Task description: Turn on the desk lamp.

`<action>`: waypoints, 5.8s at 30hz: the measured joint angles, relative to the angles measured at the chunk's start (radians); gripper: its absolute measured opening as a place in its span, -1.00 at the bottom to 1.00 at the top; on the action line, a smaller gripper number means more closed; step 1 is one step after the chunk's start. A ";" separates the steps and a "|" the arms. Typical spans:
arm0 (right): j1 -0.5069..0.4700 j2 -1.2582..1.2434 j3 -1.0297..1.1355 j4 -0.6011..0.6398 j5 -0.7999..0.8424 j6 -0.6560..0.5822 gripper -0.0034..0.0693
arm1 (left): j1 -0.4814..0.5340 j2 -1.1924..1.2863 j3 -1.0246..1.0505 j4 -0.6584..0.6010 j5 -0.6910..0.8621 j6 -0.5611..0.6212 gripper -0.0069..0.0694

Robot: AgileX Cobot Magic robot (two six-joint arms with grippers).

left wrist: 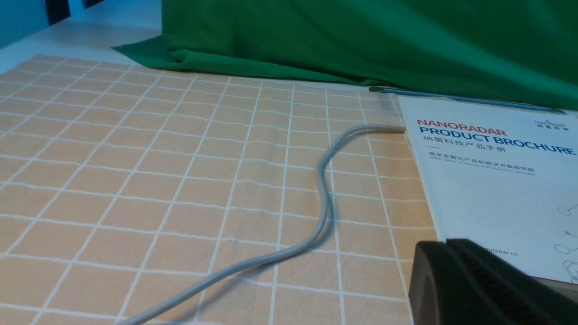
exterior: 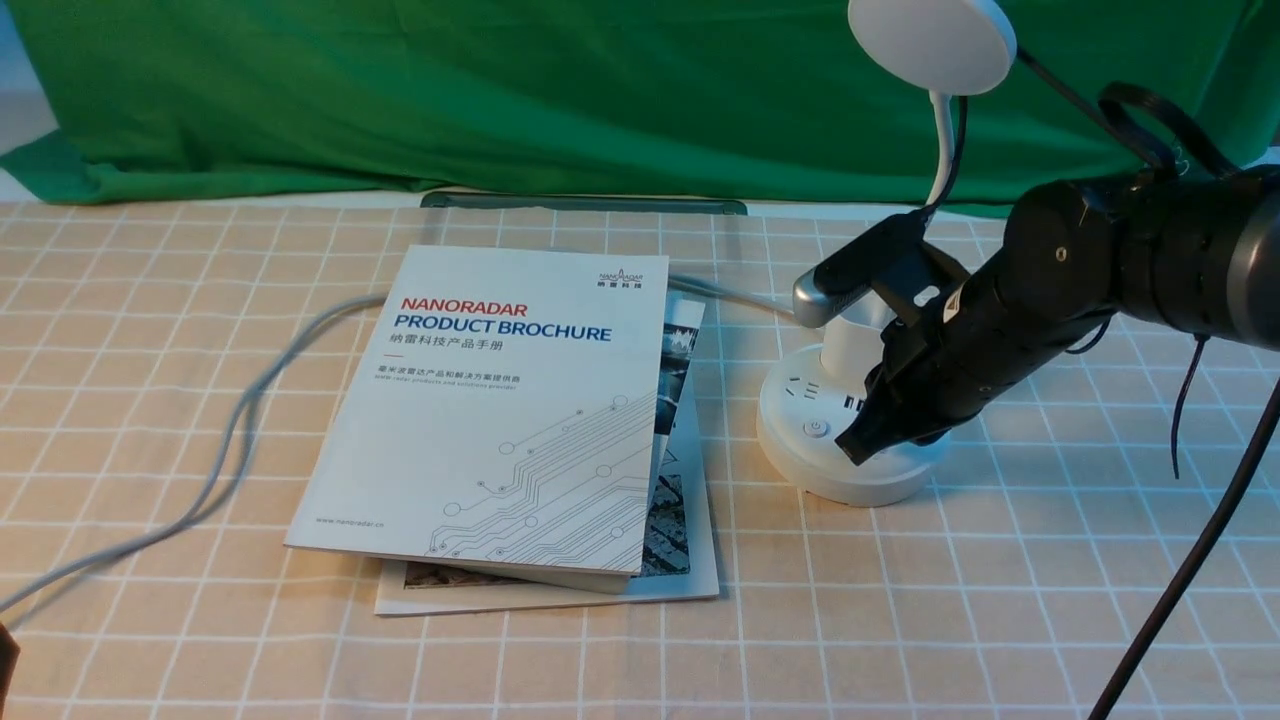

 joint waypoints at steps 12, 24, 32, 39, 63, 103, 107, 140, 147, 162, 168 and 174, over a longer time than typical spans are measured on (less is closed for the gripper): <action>0.000 0.010 0.000 -0.028 0.001 0.023 -0.82 | 0.000 0.000 0.000 0.000 0.000 0.000 -0.76; 0.002 0.039 -0.011 -0.030 0.011 0.026 -0.82 | 0.000 0.000 0.000 0.000 0.000 0.000 -0.76; 0.002 0.059 -0.022 -0.030 0.025 0.026 -0.82 | 0.000 0.000 0.000 0.000 0.000 0.000 -0.76; 0.002 0.079 -0.035 -0.030 0.035 0.026 -0.82 | 0.000 0.000 0.000 0.000 0.000 0.000 -0.76; 0.002 -0.614 0.310 -0.031 -0.139 0.176 -0.79 | 0.000 0.000 0.000 0.000 0.000 0.000 -0.76; -0.296 -1.814 1.266 -0.107 -0.642 0.394 -0.49 | 0.000 0.000 0.000 0.004 0.000 0.000 -0.76; -0.410 -1.844 1.294 -0.230 -0.635 0.537 -0.46 | 0.000 0.000 0.000 0.007 0.000 0.000 -0.76; -0.417 -1.891 1.296 -0.255 -0.390 0.575 -0.26 | 0.000 0.000 0.000 0.021 0.000 0.000 -0.76; -0.417 -1.891 1.296 -0.254 -0.390 0.575 -0.26 | 0.000 0.000 0.000 0.022 0.000 0.000 -0.76; -0.417 -1.891 1.296 -0.254 -0.390 0.575 -0.26 | 0.000 0.000 0.000 0.022 0.000 0.000 -0.76; -0.417 -1.891 1.296 -0.253 -0.390 0.575 -0.25 | 0.000 0.000 0.000 0.022 0.000 0.000 -0.76; -0.417 -1.891 1.296 -0.253 -0.390 0.575 -0.25 | 0.000 0.000 0.000 0.022 0.000 0.000 -0.76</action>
